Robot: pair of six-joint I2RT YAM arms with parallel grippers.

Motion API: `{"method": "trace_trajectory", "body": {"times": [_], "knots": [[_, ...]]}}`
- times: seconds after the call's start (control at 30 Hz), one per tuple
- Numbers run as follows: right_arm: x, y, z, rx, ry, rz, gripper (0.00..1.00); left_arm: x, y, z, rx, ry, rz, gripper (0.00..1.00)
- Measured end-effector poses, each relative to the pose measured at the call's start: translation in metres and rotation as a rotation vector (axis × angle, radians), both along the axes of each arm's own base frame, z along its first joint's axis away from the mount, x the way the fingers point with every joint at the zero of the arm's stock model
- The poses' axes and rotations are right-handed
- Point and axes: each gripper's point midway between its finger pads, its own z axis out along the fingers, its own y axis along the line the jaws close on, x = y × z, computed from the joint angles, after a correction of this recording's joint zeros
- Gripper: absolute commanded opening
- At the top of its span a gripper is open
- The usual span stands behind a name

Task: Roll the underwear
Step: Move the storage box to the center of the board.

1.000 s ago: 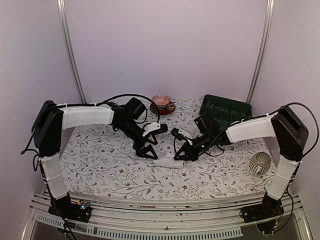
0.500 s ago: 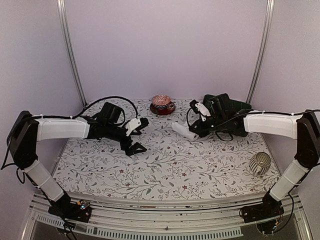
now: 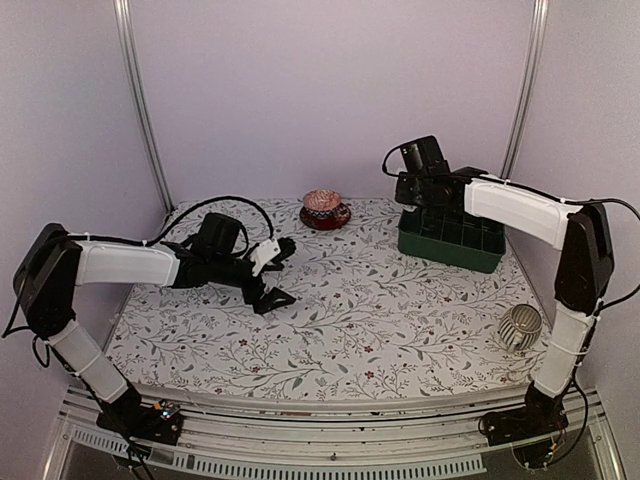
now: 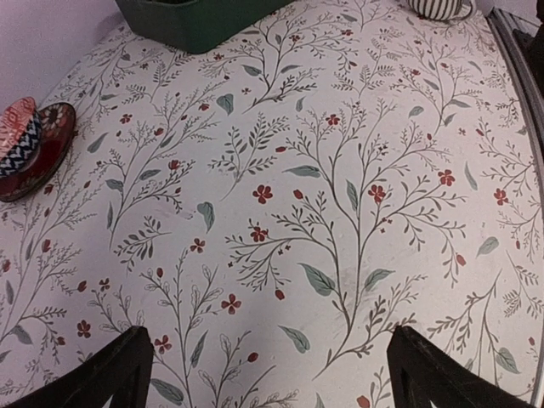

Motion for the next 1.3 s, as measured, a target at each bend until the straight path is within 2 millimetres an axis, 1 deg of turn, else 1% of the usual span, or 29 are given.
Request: {"method": "trace_trajectory", "body": {"times": [0.13, 0.23, 0.33, 0.47, 0.57, 0.73, 0.9, 1.03, 1.3], "knots": [[0.021, -0.016, -0.027, -0.022, 0.033, -0.211, 0.02, 0.001, -0.001, 0.002, -0.008, -0.008, -0.002, 0.98], [0.03, -0.022, -0.051, -0.035, 0.057, -0.306, 0.02, 0.001, -0.002, 0.0, -0.005, -0.006, -0.002, 0.98], [0.036, -0.025, -0.073, -0.043, 0.085, -0.35, 0.02, 0.001, -0.001, -0.001, -0.004, -0.004, -0.001, 0.98], [0.046, -0.033, -0.089, -0.044, 0.105, -0.389, 0.02, 0.001, -0.001, -0.001, -0.005, -0.005, -0.002, 0.98], [0.051, -0.041, -0.095, -0.053, 0.114, -0.403, 0.02, 0.002, -0.002, 0.0, -0.008, -0.01, -0.002, 0.98], [0.056, -0.043, -0.109, -0.081, 0.14, -0.393, 0.02, 0.002, -0.002, 0.001, -0.008, -0.011, -0.002, 0.98], [0.058, -0.036, -0.122, -0.108, 0.174, -0.334, 0.02, 0.003, -0.002, 0.001, -0.009, -0.012, -0.002, 0.98], [0.06, -0.029, -0.124, -0.111, 0.183, -0.287, 0.02, 0.003, -0.003, 0.001, -0.011, -0.014, -0.003, 0.99], [0.06, -0.024, -0.129, -0.121, 0.211, -0.235, 0.02, 0.003, -0.003, -0.003, -0.006, -0.007, -0.003, 0.98]]}}
